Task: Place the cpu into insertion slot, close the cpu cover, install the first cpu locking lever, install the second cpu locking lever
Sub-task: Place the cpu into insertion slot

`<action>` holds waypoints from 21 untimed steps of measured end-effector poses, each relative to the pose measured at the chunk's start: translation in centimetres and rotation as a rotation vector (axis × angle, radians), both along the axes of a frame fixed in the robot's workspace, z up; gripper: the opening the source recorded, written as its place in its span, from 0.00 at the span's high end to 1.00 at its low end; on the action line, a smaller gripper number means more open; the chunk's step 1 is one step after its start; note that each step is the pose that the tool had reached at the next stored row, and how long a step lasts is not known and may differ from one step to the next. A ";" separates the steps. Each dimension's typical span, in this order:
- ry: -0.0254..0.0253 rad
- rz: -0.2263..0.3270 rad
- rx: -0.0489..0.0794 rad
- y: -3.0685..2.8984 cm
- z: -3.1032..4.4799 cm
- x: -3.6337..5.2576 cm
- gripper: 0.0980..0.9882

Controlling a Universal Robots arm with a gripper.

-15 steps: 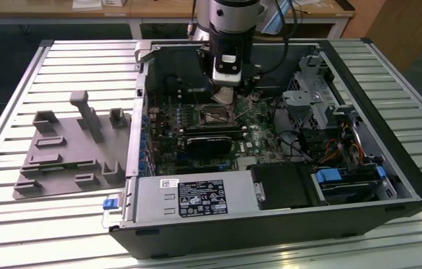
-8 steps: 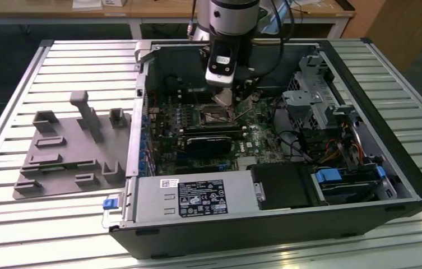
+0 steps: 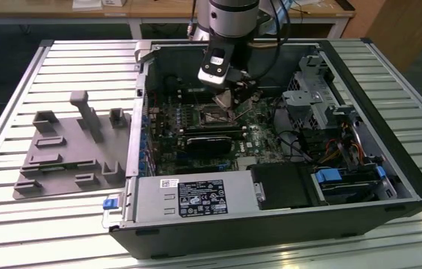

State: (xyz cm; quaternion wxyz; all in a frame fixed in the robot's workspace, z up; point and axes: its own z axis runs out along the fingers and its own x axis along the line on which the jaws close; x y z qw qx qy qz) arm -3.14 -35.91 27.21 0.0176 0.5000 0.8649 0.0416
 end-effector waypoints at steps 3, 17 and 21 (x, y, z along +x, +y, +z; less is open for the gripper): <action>0.0000 -0.054 0.000 0.00 -0.14 0.00 0.51; 0.0000 -0.309 0.000 0.00 -0.80 0.00 0.51; 0.0001 -0.365 0.000 0.04 -0.98 -0.07 0.51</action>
